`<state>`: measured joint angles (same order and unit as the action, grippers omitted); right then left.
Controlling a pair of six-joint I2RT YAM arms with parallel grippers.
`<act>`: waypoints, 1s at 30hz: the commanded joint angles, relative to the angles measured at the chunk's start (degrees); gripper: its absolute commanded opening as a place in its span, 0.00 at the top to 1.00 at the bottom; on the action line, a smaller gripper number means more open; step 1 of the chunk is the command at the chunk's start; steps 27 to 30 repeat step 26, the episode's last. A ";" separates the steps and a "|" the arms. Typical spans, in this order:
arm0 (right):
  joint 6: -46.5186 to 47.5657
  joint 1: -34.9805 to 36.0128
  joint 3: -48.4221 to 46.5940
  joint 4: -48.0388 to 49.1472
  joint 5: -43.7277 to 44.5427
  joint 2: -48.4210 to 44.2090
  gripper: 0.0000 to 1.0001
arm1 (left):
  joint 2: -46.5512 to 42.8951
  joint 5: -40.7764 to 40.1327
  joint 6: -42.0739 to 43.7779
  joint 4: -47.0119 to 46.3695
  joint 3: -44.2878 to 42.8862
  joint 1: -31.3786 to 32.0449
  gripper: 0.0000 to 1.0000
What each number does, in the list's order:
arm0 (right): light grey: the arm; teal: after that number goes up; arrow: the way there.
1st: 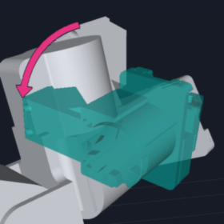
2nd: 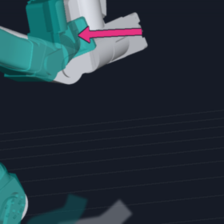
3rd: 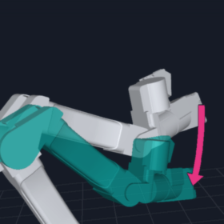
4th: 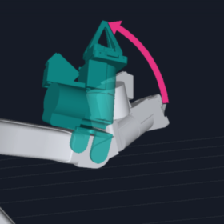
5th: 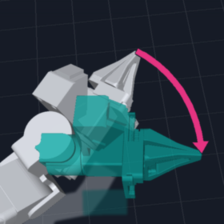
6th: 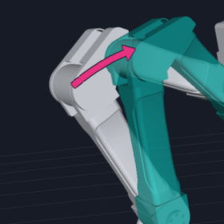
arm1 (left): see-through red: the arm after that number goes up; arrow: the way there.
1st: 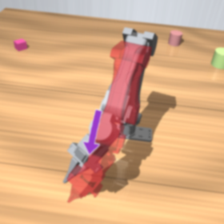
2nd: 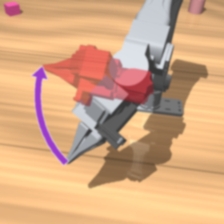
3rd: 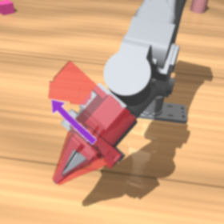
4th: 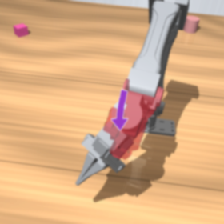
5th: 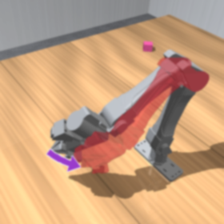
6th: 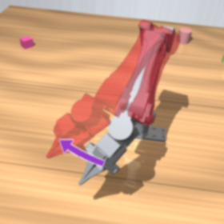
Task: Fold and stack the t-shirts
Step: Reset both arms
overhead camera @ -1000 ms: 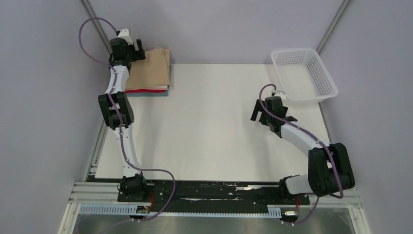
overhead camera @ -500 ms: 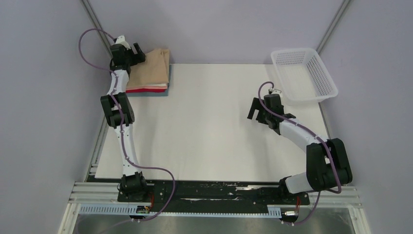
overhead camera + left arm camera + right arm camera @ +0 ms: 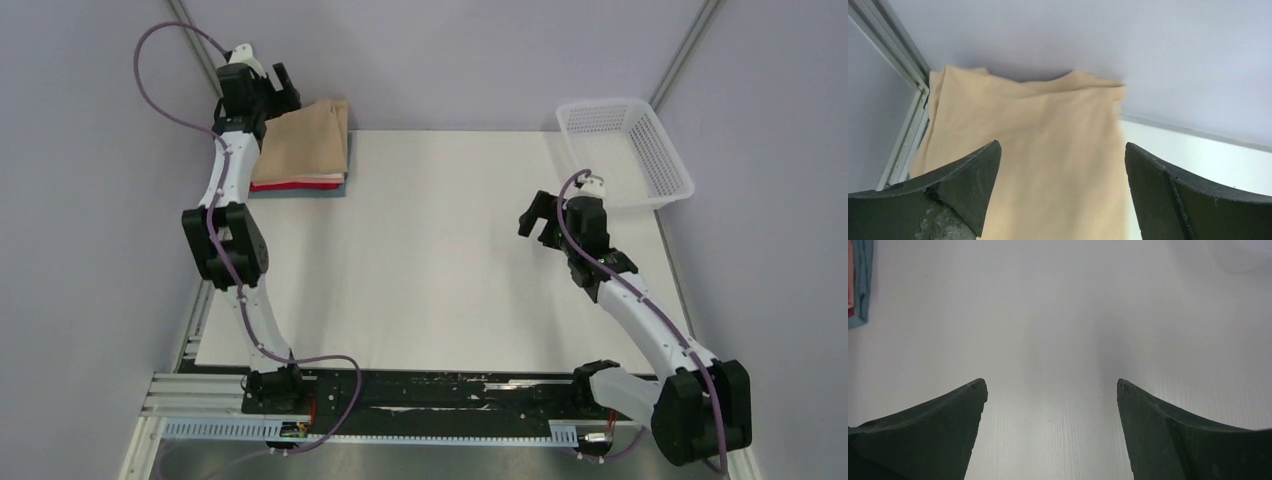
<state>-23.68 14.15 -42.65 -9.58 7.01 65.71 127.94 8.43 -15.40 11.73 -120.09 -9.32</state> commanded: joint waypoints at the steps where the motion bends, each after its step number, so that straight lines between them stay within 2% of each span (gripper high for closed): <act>1: 0.73 -0.19 3.00 -0.51 1.08 -8.09 0.00 | -27.84 -5.37 -4.44 -1.40 16.46 4.29 0.00; 4: -0.97 -0.19 5.33 -1.76 1.33 -13.62 0.00 | -43.61 -5.46 -10.91 -1.18 33.11 6.65 0.00; 5: -1.70 -0.20 6.26 -1.91 1.53 -15.15 0.00 | -46.93 -6.55 -12.04 -1.27 41.66 7.59 0.00; 6: -2.14 -0.16 7.06 -2.14 1.58 -16.59 0.00 | -53.17 -9.58 -14.11 -1.51 45.89 9.88 0.00; 8: -2.28 -0.11 8.45 -2.72 1.31 -18.54 0.00 | -61.76 -14.79 -15.33 -2.52 62.19 15.15 0.00; 11: -1.74 -0.10 10.05 -3.79 0.77 -19.82 0.00 | -71.50 -18.30 -19.40 -0.99 74.72 21.70 0.00; 14: -2.06 -0.20 11.87 -4.21 0.43 -20.34 0.00 | -79.63 -16.50 -22.31 0.01 85.72 24.22 0.00; 17: -3.54 -0.14 12.95 -4.24 1.56 -20.49 0.00 | -83.69 -17.46 -22.64 3.80 87.53 25.53 0.00; 23: -4.28 -0.17 13.46 -4.20 4.00 -21.21 0.00 | -87.26 -19.71 -20.50 4.74 87.80 25.72 0.00; 30: -4.75 -0.17 13.21 -4.04 4.11 -21.34 0.00 | -88.18 -20.18 -20.39 4.96 88.40 25.72 0.00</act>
